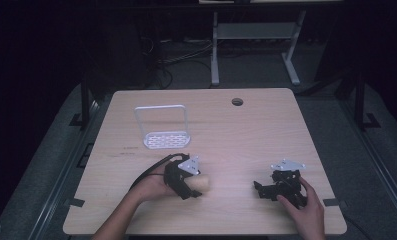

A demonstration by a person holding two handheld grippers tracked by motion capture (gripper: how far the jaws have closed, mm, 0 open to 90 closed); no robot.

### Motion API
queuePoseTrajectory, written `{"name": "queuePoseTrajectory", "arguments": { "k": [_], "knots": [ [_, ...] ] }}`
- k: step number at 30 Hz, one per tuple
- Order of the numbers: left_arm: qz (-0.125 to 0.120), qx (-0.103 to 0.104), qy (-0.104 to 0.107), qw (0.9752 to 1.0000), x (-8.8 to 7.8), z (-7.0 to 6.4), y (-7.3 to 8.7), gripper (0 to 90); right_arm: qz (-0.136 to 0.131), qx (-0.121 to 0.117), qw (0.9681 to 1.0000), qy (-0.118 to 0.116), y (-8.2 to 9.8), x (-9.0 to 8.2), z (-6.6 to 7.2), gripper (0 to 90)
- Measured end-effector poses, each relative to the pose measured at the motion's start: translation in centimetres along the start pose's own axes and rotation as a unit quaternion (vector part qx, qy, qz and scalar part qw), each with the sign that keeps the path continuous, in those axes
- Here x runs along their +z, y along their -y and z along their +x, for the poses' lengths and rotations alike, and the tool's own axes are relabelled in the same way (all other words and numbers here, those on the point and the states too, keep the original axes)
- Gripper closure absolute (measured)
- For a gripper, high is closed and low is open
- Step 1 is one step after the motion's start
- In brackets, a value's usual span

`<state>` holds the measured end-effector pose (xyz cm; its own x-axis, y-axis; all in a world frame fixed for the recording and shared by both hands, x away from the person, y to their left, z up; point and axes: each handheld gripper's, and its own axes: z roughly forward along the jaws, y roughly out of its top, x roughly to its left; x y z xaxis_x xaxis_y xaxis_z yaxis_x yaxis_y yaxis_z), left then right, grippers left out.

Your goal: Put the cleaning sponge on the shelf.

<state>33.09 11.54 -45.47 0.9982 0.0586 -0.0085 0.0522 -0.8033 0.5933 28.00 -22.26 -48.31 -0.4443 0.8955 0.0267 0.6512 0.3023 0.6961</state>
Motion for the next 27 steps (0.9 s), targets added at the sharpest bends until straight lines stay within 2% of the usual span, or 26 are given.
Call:
{"name": "queuePoseTrajectory", "arguments": {
  "k": [6,13,21,27],
  "knots": [
    [0.003,0.001,0.002,1.0,0.03,-0.01,0.04,27.5,0.0,0.0,1.0,0.0,0.0,0.0,0.0,0.0],
    [-0.003,0.0,0.001,1.0,-0.08,0.02,0.12,39.9,0.0,0.0,1.0,0.0,0.0,0.0,0.0,0.0],
    [-0.003,-0.006,0.0,1.0,-0.13,0.05,0.17,40.7,0.0,0.0,1.0,0.0,0.0,0.0,0.0,0.0],
    [-0.005,-0.023,-0.003,0.9997,-0.14,-0.12,0.17,40.9,0.0,0.0,1.0,0.0,0.0,0.0,0.0,0.0]
  ]
}}
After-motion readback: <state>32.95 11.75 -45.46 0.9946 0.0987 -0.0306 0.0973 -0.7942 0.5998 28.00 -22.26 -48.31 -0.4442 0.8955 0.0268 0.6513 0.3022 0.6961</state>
